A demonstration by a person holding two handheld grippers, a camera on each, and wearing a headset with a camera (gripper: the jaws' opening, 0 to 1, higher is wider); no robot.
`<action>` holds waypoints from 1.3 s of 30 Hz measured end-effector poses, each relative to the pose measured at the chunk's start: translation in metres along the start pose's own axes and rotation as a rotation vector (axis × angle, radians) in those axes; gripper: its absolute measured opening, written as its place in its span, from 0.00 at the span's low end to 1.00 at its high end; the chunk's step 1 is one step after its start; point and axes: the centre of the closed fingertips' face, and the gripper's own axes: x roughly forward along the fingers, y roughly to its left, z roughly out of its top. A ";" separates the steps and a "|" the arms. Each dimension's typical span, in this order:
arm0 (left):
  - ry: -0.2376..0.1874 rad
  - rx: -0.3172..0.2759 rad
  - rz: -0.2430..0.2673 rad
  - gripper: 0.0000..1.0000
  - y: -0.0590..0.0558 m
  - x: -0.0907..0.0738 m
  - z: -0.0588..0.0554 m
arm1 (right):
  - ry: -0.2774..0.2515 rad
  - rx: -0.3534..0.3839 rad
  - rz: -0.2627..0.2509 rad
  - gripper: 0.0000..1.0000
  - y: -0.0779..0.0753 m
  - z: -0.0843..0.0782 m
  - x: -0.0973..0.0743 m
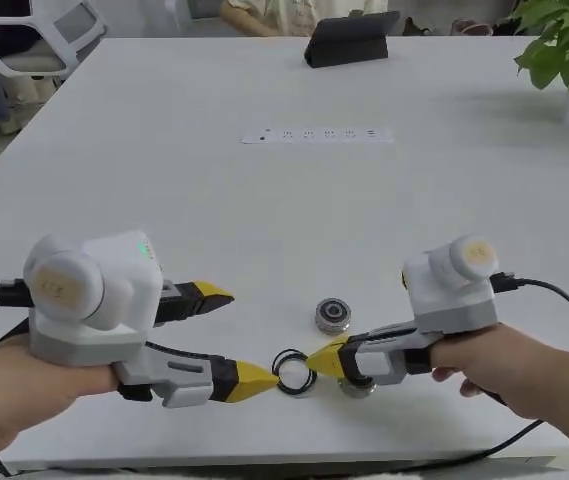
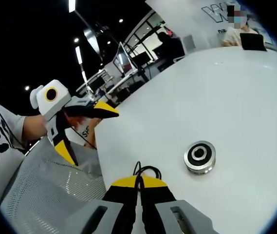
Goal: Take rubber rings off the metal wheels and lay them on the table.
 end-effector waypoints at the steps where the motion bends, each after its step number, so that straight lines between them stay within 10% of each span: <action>1: 0.002 0.000 -0.001 0.59 0.000 0.000 -0.001 | 0.001 0.001 -0.003 0.00 -0.001 0.000 0.000; 39: 0.016 0.002 -0.006 0.59 0.000 0.001 -0.004 | 0.007 -0.019 -0.038 0.03 -0.007 -0.002 -0.003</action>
